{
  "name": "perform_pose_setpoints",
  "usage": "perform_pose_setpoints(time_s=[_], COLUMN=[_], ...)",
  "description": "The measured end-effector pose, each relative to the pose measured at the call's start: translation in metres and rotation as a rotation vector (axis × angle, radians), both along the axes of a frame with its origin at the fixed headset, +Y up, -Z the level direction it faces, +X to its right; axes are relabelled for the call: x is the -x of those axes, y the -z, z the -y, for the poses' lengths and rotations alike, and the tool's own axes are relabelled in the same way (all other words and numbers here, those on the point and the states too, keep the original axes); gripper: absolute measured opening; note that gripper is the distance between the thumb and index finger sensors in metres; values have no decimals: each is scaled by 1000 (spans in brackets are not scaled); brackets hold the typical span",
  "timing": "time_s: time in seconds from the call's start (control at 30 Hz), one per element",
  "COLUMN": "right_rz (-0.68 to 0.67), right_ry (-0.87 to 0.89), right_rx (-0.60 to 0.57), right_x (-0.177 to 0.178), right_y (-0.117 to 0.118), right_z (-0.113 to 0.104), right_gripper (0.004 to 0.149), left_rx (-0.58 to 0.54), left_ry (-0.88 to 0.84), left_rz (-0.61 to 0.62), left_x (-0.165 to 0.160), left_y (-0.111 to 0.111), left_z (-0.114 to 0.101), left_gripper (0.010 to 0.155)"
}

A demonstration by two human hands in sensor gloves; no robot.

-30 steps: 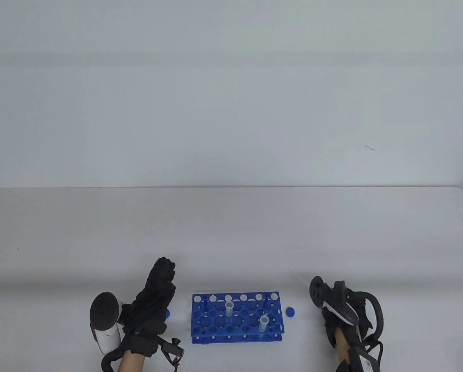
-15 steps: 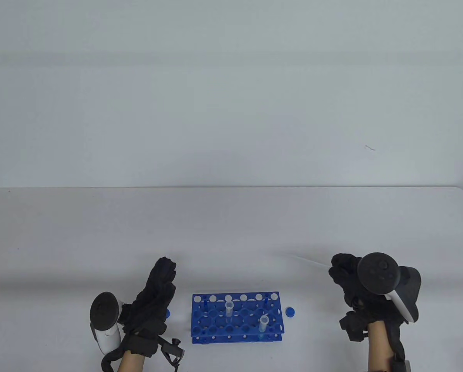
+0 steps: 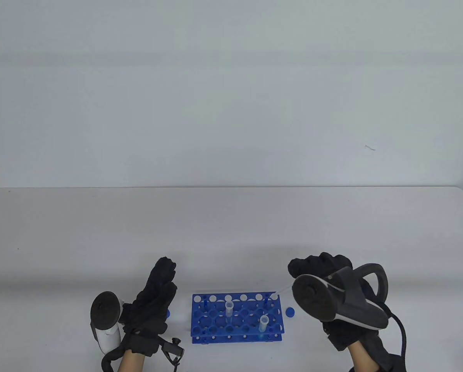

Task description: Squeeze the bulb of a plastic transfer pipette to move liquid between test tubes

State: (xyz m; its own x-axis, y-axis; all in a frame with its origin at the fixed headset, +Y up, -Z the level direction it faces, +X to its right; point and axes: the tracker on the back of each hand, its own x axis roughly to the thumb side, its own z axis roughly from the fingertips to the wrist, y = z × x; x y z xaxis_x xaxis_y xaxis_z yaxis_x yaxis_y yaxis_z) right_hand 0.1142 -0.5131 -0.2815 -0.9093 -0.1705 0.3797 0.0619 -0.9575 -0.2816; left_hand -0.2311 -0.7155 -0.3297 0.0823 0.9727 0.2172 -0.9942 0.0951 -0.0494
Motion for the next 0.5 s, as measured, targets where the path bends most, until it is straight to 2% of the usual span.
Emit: perform_pose_setpoints(time_s=[0.17,0.5], right_rz=[-71,-75], right_ry=[-5,-149], right_rx=[42,32], right_x=[11,33], right_y=[3,11], right_z=[12,34], right_gripper=[42,39], left_rx=[3,5], left_ry=[7,8], left_rz=[-6,-4], left_x=[0,-2], left_y=[1,1], left_z=[1,1], left_gripper=[93,92])
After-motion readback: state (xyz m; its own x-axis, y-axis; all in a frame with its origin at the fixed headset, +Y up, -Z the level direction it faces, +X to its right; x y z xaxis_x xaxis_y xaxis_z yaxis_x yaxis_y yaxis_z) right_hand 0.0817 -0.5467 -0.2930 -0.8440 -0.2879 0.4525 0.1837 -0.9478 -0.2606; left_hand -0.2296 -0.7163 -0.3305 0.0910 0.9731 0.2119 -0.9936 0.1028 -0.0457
